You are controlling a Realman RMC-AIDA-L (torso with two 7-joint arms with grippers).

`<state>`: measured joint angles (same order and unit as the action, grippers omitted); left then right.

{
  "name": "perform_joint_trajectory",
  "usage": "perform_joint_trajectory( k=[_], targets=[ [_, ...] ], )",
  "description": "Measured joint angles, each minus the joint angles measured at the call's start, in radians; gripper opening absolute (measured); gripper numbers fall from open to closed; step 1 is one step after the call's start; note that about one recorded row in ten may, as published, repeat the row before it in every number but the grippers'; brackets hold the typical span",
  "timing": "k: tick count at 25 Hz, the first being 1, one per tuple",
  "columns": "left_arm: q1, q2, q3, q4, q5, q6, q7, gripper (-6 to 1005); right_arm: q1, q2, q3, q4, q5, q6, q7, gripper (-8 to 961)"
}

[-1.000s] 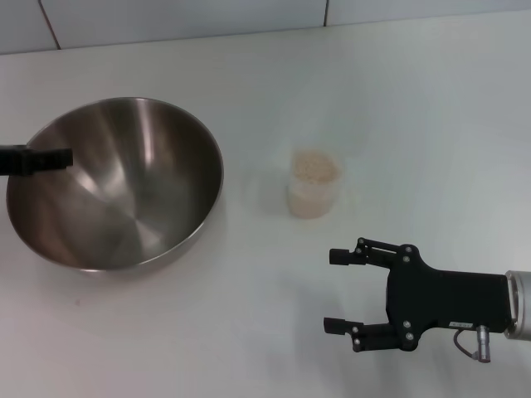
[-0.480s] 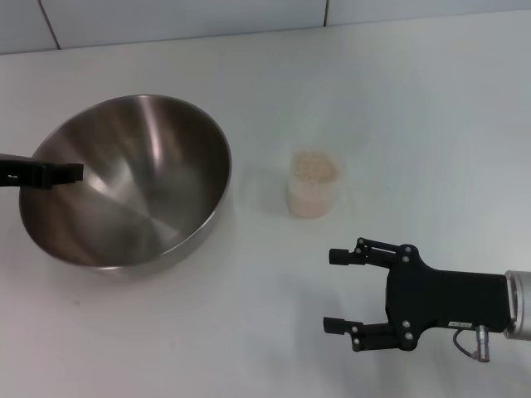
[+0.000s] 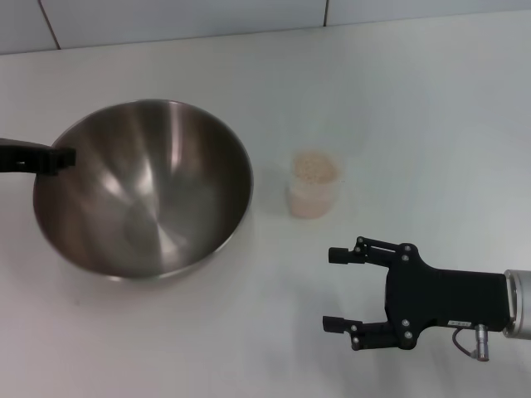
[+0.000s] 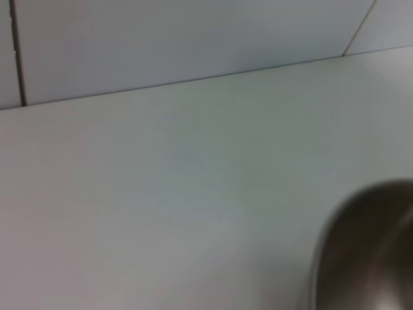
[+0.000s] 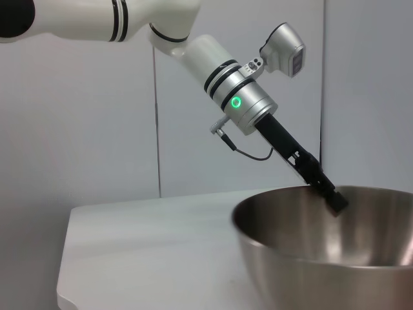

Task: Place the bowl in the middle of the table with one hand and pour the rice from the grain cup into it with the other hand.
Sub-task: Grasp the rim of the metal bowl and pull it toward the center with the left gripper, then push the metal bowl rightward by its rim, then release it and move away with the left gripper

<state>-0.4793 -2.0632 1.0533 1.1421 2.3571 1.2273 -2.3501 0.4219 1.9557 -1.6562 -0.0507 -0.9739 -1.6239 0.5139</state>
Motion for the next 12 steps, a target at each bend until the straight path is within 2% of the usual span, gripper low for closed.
perform_joint_trajectory(
  k=[8, 12],
  targets=[
    [-0.043, 0.0, -0.039, -0.015, -0.001, 0.034, 0.001, 26, 0.0, -0.001, 0.0, 0.0, 0.0, 0.0, 0.0, 827],
    [-0.096, -0.001, -0.054, -0.055, -0.007, 0.023, 0.022, 26, 0.0, -0.002, -0.001, 0.0, 0.0, 0.0, 0.0, 827]
  ],
)
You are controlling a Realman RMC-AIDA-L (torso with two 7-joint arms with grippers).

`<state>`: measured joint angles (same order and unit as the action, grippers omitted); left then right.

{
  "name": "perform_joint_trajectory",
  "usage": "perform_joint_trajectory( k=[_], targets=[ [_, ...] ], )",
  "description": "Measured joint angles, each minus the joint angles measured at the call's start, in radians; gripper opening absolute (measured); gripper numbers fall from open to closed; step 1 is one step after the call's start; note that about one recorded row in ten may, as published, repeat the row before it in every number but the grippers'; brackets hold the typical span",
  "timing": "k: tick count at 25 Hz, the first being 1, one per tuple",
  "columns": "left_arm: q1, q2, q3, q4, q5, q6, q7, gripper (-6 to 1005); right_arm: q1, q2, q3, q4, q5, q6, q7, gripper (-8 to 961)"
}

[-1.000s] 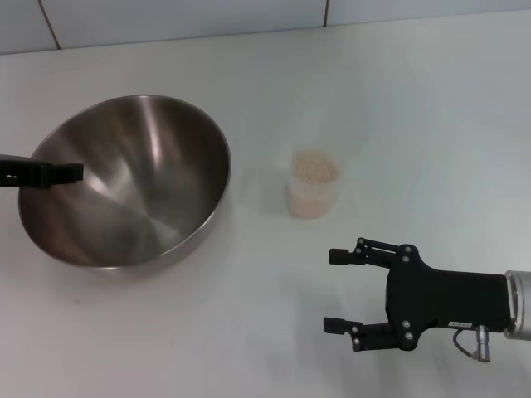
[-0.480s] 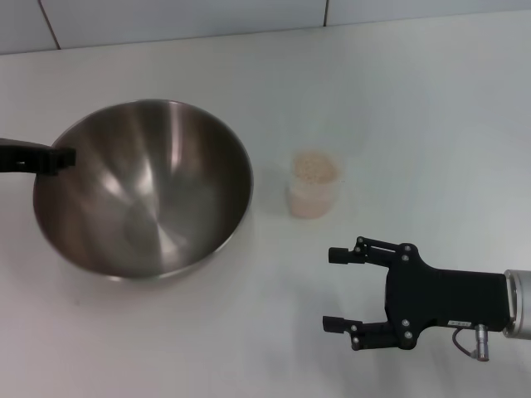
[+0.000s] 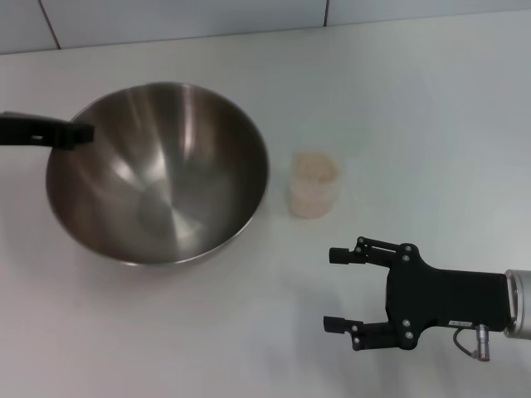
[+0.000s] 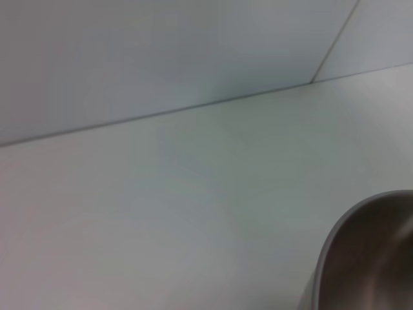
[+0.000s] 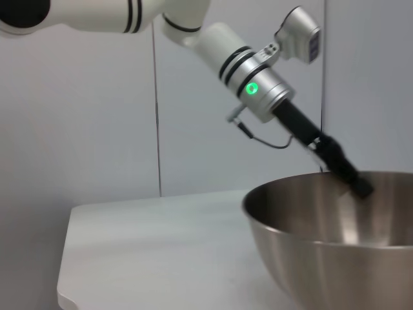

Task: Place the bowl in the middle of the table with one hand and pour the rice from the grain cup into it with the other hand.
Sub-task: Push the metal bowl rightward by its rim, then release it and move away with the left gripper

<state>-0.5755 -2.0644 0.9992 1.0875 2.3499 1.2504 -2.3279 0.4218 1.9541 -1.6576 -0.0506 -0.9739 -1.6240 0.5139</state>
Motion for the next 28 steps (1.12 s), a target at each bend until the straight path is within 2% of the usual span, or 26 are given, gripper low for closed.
perform_joint_trajectory(
  k=[6, 20, 28],
  targets=[
    [-0.083, -0.003, 0.02, -0.091, 0.013, -0.029, 0.02, 27, -0.003, 0.0, 0.0, -0.001, 0.0, 0.0, 0.0, 826],
    [-0.122, -0.009, 0.05, -0.152, 0.006, -0.052, 0.026, 27, -0.011, 0.002, 0.001, -0.009, 0.0, 0.0, 0.0, 826],
    [-0.138, -0.009, 0.095, -0.194, -0.08, -0.094, 0.083, 28, -0.011, 0.002, 0.002, -0.009, 0.0, 0.001, 0.0, 827]
  ],
)
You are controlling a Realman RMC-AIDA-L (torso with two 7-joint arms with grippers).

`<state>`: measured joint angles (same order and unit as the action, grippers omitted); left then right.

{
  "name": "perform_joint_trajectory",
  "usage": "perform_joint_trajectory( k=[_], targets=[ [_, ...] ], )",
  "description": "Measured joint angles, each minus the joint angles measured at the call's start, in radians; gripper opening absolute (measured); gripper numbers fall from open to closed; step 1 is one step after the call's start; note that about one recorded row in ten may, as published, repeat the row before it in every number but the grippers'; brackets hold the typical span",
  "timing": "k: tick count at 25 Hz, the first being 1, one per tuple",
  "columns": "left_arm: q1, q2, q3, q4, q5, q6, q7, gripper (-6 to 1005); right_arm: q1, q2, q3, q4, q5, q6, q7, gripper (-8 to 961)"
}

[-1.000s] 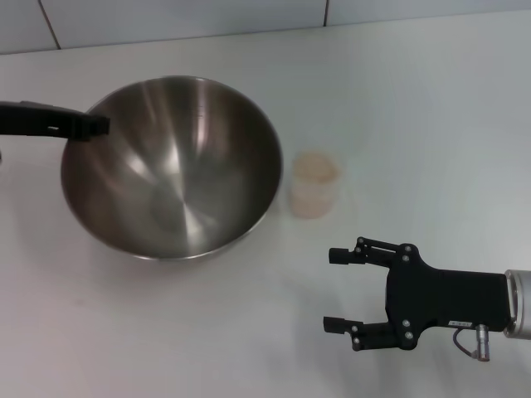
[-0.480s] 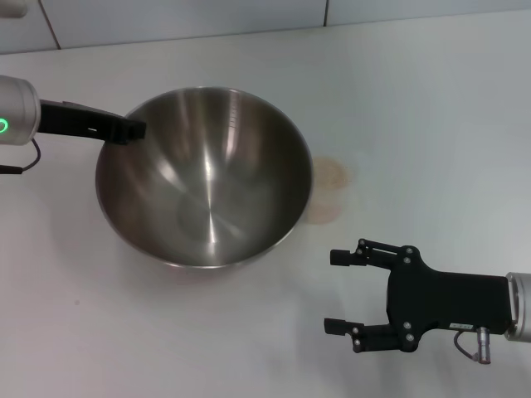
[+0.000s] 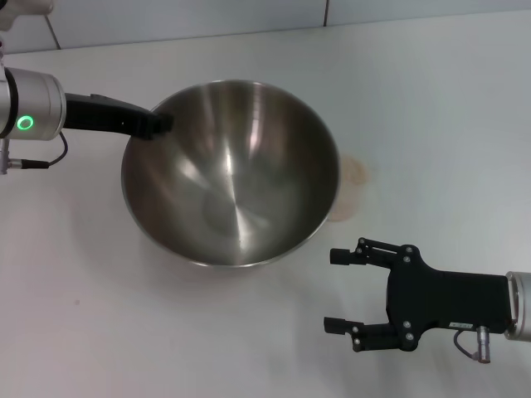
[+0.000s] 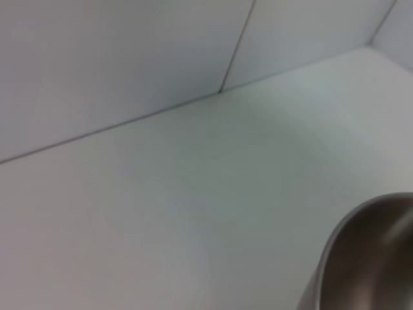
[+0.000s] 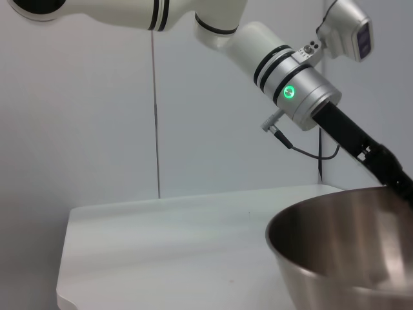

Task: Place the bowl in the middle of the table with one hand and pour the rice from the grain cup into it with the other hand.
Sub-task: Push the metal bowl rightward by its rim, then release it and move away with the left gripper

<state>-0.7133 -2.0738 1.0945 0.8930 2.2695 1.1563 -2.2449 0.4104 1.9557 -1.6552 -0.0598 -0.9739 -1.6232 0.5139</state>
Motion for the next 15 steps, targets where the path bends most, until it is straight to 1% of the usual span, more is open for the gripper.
perform_joint_trajectory(
  k=[2, 3, 7, 8, 9, 11, 12, 13, 14, 15],
  targets=[
    [0.01, 0.003, -0.001, -0.004, -0.054, -0.006, 0.026, 28, 0.0, 0.0, 0.0, 0.0, 0.0, 0.001, 0.0, 827],
    [0.012, 0.004, -0.002, -0.004, -0.057, -0.009, 0.028, 28, -0.001, 0.0, 0.0, 0.0, 0.0, 0.001, 0.0, 827],
    [0.019, 0.008, -0.01, 0.011, -0.061, 0.006, 0.057, 127, -0.002, 0.0, 0.004, 0.0, 0.0, 0.002, 0.0, 827],
    [0.033, 0.009, -0.012, 0.051, -0.062, 0.04, 0.072, 152, -0.004, 0.0, 0.008, 0.001, 0.003, 0.002, 0.0, 827],
    [0.033, 0.009, -0.012, 0.051, -0.062, 0.04, 0.072, 176, -0.004, 0.0, 0.008, 0.001, 0.003, 0.002, 0.0, 827],
    [0.059, 0.011, -0.012, 0.113, -0.063, 0.081, 0.099, 226, -0.01, 0.0, 0.024, 0.005, 0.009, 0.007, 0.0, 827],
    [0.086, 0.01, -0.011, 0.17, -0.067, 0.114, 0.128, 266, -0.018, 0.0, 0.049, 0.008, 0.011, 0.016, 0.0, 827],
    [0.144, 0.007, -0.006, 0.264, -0.094, 0.164, 0.191, 307, -0.037, 0.001, 0.105, 0.005, 0.012, 0.04, 0.0, 826],
    [0.144, 0.007, -0.006, 0.264, -0.094, 0.164, 0.191, 347, -0.037, 0.001, 0.105, 0.005, 0.012, 0.04, 0.0, 826],
    [0.176, 0.007, -0.002, 0.311, -0.113, 0.19, 0.23, 387, -0.066, 0.006, 0.19, -0.005, 0.013, 0.078, 0.0, 826]
  ],
)
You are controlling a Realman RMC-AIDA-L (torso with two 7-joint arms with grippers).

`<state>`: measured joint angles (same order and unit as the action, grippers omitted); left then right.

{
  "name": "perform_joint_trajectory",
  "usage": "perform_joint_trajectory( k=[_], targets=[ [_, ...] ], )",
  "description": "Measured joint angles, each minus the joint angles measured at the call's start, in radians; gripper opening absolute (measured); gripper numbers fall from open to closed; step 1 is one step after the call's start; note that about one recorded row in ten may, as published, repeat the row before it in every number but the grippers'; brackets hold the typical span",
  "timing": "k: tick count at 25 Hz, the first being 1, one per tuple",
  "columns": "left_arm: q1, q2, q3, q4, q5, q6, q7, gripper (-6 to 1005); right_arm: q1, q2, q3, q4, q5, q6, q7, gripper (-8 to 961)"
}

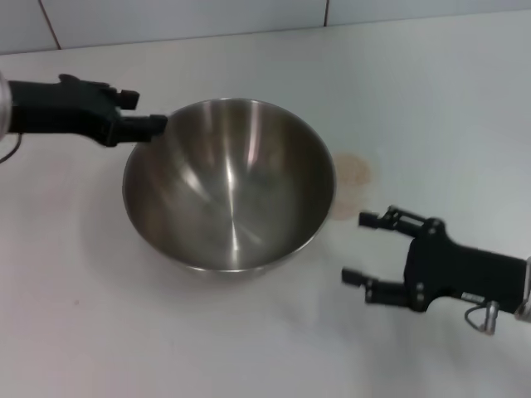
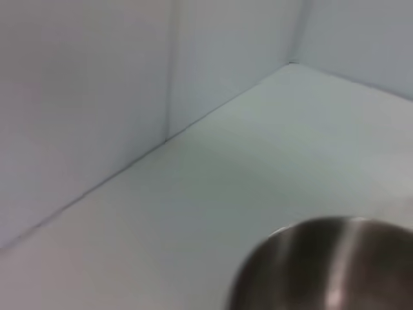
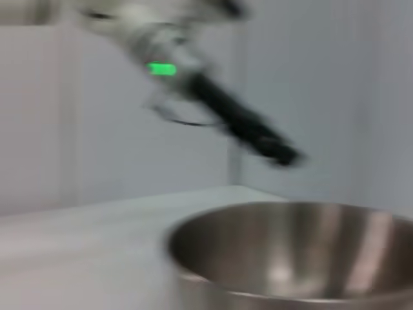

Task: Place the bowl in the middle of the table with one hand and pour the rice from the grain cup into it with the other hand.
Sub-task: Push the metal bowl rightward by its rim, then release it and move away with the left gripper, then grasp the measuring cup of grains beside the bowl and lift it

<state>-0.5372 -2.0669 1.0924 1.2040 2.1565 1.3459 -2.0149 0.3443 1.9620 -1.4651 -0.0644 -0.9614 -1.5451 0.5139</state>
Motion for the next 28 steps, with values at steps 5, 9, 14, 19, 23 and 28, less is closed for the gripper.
perform_joint_trajectory(
  k=[5, 9, 14, 19, 23, 28],
  targets=[
    [0.195, 0.002, 0.018, 0.164, -0.211, 0.111, 0.298, 609, -0.076, 0.042, 0.25, -0.057, 0.001, 0.126, 0.006, 826],
    [0.239, 0.004, 0.023, 0.18, -0.236, 0.161, 0.352, 758, -0.1, 0.074, 0.316, -0.111, 0.0, 0.228, 0.01, 827],
    [0.243, 0.002, 0.024, 0.134, -0.215, 0.196, 0.386, 868, -0.091, 0.108, 0.325, -0.166, -0.007, 0.371, 0.009, 827],
    [0.243, 0.0, 0.027, 0.113, -0.215, 0.195, 0.406, 866, -0.062, 0.113, 0.328, -0.167, -0.007, 0.401, 0.01, 826],
    [0.242, 0.001, 0.04, 0.107, -0.212, 0.189, 0.407, 865, -0.042, 0.114, 0.332, -0.165, -0.003, 0.419, 0.011, 827],
    [0.233, 0.003, 0.042, 0.087, -0.209, 0.189, 0.407, 864, -0.02, 0.116, 0.335, -0.166, -0.002, 0.438, 0.012, 821]
  ],
)
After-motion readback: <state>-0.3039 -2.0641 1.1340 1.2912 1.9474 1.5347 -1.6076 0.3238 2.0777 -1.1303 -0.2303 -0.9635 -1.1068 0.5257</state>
